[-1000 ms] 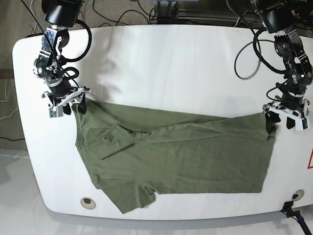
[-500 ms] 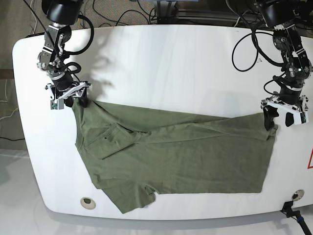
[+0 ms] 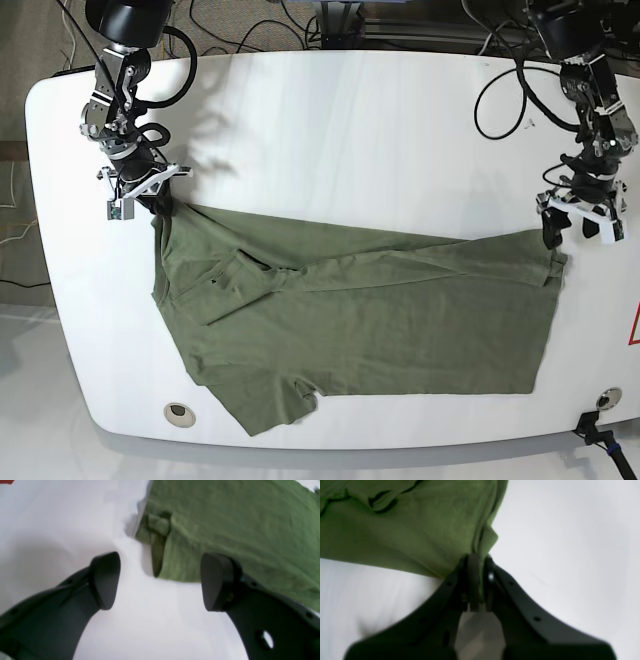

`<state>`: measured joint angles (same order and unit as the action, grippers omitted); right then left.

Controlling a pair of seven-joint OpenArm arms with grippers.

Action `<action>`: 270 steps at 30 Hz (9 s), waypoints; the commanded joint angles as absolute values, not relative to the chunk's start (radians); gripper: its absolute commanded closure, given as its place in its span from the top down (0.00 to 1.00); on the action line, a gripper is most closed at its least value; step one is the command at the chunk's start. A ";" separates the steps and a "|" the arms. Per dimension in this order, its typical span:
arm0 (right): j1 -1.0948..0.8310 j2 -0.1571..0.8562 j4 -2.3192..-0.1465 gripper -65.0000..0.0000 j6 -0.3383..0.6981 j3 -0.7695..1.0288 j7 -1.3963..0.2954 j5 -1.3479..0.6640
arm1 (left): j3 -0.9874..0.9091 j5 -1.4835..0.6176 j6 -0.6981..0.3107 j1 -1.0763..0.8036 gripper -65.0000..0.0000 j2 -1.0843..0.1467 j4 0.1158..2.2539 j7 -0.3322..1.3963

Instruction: Fold the T-shirt properly

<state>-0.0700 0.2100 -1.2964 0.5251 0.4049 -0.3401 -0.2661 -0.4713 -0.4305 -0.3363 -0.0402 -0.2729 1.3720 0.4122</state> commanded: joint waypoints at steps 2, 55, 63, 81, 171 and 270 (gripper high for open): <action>-0.062 0.222 -1.308 0.00 0.530 0.407 -0.334 -0.268 | -0.473 -0.447 -0.344 -0.015 0.72 -0.291 1.340 0.381; -0.085 0.222 -1.310 0.00 0.533 0.407 -0.332 -0.275 | -0.467 -0.309 -0.421 0.303 0.00 -0.271 0.812 0.257; -0.107 0.222 -1.317 0.00 0.533 0.407 -0.332 -0.275 | -0.467 -0.309 -0.421 0.243 0.00 -0.274 0.845 0.259; -0.426 0.194 -1.598 0.00 0.533 0.415 -0.335 -0.278 | -0.475 -0.314 -0.423 -0.292 0.00 -0.245 1.448 0.378; -0.650 0.220 -1.707 0.00 0.533 0.493 -0.335 -0.278 | -0.618 -0.312 -0.599 -0.616 0.87 -0.176 1.797 0.539; -0.450 0.209 -1.819 0.45 0.533 0.582 -0.377 -0.269 | -0.685 -0.308 -0.599 -0.286 0.63 -0.191 1.785 0.539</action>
<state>-0.4564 0.1967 -1.8008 0.5323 0.6010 -0.3664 -0.2607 -0.6853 -0.2920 -0.5999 -0.2935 -0.1753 1.7660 0.5610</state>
